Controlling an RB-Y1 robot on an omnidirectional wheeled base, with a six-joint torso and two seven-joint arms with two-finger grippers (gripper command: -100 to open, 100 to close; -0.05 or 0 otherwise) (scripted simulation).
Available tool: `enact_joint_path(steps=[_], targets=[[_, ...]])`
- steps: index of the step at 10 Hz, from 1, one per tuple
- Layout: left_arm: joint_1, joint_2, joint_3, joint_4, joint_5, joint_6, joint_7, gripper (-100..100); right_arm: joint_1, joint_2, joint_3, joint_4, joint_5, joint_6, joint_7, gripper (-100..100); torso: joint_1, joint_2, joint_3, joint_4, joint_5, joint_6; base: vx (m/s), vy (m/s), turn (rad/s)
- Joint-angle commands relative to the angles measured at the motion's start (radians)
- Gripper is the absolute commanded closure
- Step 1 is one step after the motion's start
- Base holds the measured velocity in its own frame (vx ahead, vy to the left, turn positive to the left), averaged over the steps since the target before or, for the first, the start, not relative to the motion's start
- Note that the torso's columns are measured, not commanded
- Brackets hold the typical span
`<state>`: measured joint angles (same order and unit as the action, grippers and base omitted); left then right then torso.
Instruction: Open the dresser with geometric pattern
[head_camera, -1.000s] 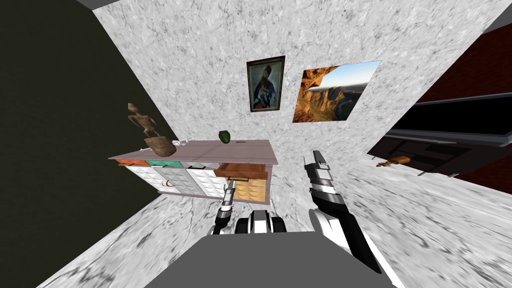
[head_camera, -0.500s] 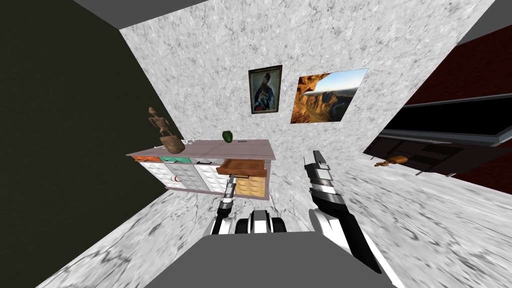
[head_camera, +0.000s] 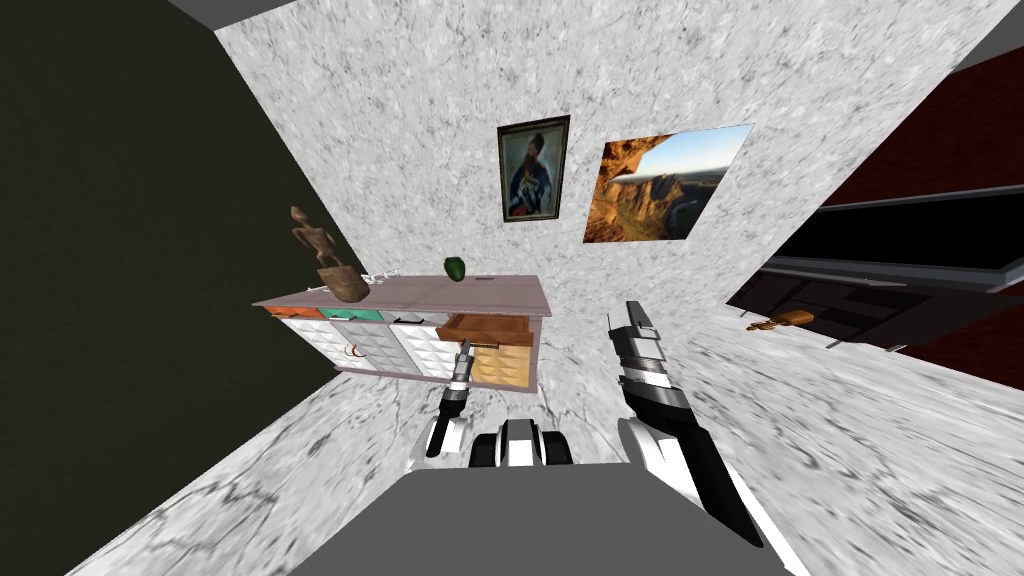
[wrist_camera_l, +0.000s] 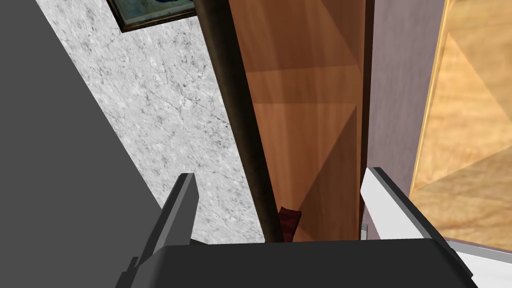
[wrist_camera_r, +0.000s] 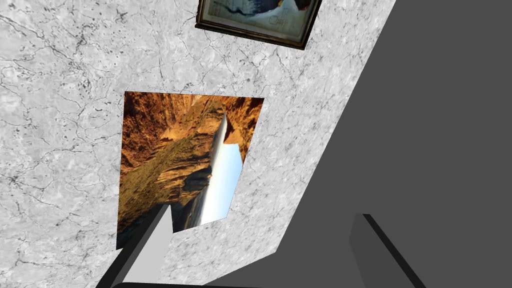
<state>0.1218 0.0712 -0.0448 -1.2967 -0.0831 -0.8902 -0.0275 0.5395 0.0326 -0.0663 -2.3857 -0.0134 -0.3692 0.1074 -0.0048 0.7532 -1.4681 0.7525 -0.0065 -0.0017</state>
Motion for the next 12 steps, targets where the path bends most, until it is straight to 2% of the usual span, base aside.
enact_joint_path(steps=[1,2,5,6,7,12], targets=[[-0.03,0.007,0.008,-0.028,0.004,0.015,0.006,-100,0.0,0.0,0.0,0.0,0.0,0.0,0.0,0,0.0,0.001,0.001,0.001,-0.001,-0.001,-0.033,-0.002,-0.008],[-0.044,0.009,0.01,-0.04,0.005,0.041,0.009,-100,0.0,0.0,0.0,0.0,0.0,0.0,0.0,0,0.0,0.001,0.001,0.002,-0.001,-0.001,-0.036,0.0,0.022],[-0.044,0.009,0.01,-0.04,0.005,0.041,0.009,-100,0.0,0.0,0.0,0.0,0.0,0.0,0.0,0,-0.001,0.003,0.002,0.004,-0.002,-0.002,-0.014,-0.001,-0.003],[-0.025,0.01,0.004,-0.024,0.003,0.065,0.013,-100,0.0,0.0,0.0,0.0,0.0,0.0,0.0,0,0.0,0.004,0.002,0.005,-0.002,-0.002,0.012,-0.001,-0.006],[-0.02,0.01,0.003,-0.022,0.003,0.072,0.014,0,0.0,0.0,0.0,0.0,0.0,0.0,0.0,0,0.0,0.001,0.001,0.0,0.0,-0.001,0.007,-0.001,-0.002],[-0.007,0.01,0.002,-0.006,0.003,0.087,0.015,0,0.0,0.0,0.0,0.0,0.0,0.0,0.0,0,0.003,-0.013,-0.007,-0.012,0.005,0.002,0.0,0.0,0.0]])
